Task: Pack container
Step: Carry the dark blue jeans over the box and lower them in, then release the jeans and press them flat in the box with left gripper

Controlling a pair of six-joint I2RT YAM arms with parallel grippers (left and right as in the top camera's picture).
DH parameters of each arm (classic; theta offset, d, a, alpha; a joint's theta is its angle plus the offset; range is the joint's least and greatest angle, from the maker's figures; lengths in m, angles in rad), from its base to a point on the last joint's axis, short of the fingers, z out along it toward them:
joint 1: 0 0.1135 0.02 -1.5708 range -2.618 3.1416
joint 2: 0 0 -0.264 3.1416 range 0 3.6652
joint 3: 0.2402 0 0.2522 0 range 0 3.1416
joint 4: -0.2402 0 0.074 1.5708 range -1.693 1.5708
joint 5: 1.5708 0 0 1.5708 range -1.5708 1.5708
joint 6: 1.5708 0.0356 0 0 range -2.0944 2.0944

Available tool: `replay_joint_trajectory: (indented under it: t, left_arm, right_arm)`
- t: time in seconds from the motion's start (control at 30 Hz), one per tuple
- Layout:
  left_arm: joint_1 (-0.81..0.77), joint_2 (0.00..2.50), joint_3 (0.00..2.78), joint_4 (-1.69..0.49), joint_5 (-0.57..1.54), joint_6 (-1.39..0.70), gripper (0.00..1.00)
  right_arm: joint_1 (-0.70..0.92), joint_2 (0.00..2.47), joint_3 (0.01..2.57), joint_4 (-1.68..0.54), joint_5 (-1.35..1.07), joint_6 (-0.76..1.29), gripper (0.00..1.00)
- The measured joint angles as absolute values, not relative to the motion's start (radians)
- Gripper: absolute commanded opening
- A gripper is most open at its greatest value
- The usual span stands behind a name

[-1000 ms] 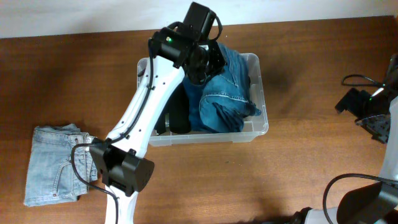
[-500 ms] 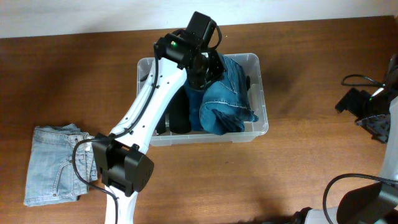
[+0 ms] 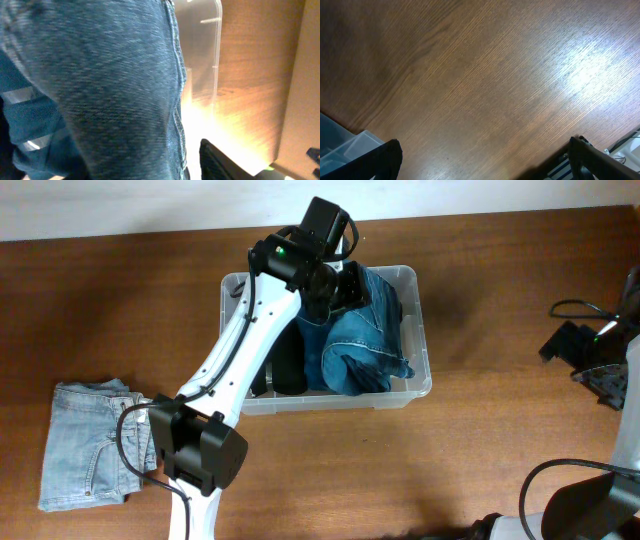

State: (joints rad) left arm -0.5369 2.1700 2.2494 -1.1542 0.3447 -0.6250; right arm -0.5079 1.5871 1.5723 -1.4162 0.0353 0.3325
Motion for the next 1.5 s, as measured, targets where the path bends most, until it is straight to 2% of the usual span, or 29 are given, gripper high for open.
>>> replay_joint_trajectory:
  t: [0.23,0.63,0.87,0.93,1.1,1.27,1.37,1.5]
  left_arm:
    - [-0.537,2.17,2.249,-1.159,0.347,-0.548,0.7]
    - [-0.505,2.17,2.263,-1.348,0.113,-0.435,0.71]
    - [-0.469,2.167,2.468,-1.468,-0.045,-0.364,0.71]
    - [-0.469,2.159,2.519,-1.511,-0.093,-0.358,0.56]
    - [-0.469,2.141,2.545,-1.606,-0.112,-0.347,0.31]
    - [-0.483,2.14,2.44,-1.619,-0.066,-0.34,0.13]
    - [-0.502,2.14,2.326,-1.6,-0.051,-0.351,0.08]
    - [-0.515,2.14,2.169,-1.547,-0.023,-0.361,0.07]
  right_arm:
    - [-0.508,1.587,1.572,-1.416,0.035,0.332,0.98]
    - [-0.508,1.587,1.572,-1.416,0.035,0.332,0.98]
    - [-0.508,1.587,1.572,-1.416,0.035,0.333,0.98]
    - [-0.508,1.587,1.572,-1.416,0.035,0.332,0.98]
    - [-0.508,1.587,1.572,-1.416,0.035,0.333,0.98]
    - [-0.508,1.587,1.572,-1.416,0.035,0.333,0.98]
    - [-0.508,1.587,1.572,-1.416,0.035,0.332,0.99]
    - [-0.508,1.587,1.572,-1.416,0.036,0.333,0.98]
